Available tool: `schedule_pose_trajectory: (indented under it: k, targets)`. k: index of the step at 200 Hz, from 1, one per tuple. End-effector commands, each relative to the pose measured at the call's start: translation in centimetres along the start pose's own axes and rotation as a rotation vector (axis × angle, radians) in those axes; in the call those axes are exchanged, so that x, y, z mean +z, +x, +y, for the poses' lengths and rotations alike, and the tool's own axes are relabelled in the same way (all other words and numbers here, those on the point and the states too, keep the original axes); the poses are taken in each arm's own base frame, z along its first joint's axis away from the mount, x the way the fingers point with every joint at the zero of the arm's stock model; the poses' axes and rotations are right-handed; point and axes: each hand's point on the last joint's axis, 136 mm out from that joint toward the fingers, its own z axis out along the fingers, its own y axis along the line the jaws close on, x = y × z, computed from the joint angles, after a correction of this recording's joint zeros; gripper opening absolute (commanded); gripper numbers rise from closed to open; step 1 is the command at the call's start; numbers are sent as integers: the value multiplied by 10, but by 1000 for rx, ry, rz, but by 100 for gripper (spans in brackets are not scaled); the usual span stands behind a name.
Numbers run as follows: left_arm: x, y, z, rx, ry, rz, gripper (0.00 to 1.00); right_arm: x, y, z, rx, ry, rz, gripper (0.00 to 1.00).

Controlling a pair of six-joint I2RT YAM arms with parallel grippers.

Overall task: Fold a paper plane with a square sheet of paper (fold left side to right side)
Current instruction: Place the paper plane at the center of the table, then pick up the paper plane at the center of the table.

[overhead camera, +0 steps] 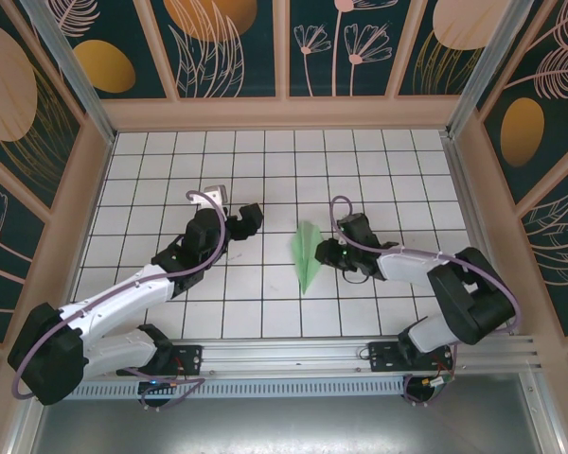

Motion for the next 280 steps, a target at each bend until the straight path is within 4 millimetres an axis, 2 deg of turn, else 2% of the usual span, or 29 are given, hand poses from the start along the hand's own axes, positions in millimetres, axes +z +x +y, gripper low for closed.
schedule_pose_trajectory:
  k: [1,19,39,60,77,108,121,173,198,225,247,265,280]
  targets:
    - [-5,-3,5,-4,-13,-14,91,-26,-24,-3,-55,119,-89,44]
    - [-6,-6,5,-7,-15,-27,96,-42,-31,5,-76,162,-106,48]
    - [-8,-9,6,-7,-20,-38,98,-46,-23,25,-92,143,-75,51]
    - [-8,-10,7,-5,-25,-45,98,-34,-2,44,-96,110,-14,54]
    - [-9,-10,7,-6,-26,-45,99,-21,12,52,-107,122,24,56]
    - [-9,-8,9,-1,-31,-39,98,-1,29,56,-139,176,84,57]
    - [-9,-7,9,0,-32,-36,98,3,29,53,-150,210,80,56]
    - [-9,-6,11,3,-38,-33,99,13,36,48,-168,241,106,37]
    - [-11,-7,13,2,-45,-36,99,17,38,43,-178,270,115,32]
    - [-15,-9,15,3,-51,-44,99,15,30,46,-196,280,96,23]
    - [-18,-9,17,9,-58,-43,98,14,15,49,-205,272,81,8]
    - [-21,-11,17,17,-56,-46,98,12,-9,55,-205,243,59,3]
    - [-23,-11,15,32,-46,-41,98,10,-40,56,-213,250,30,3]
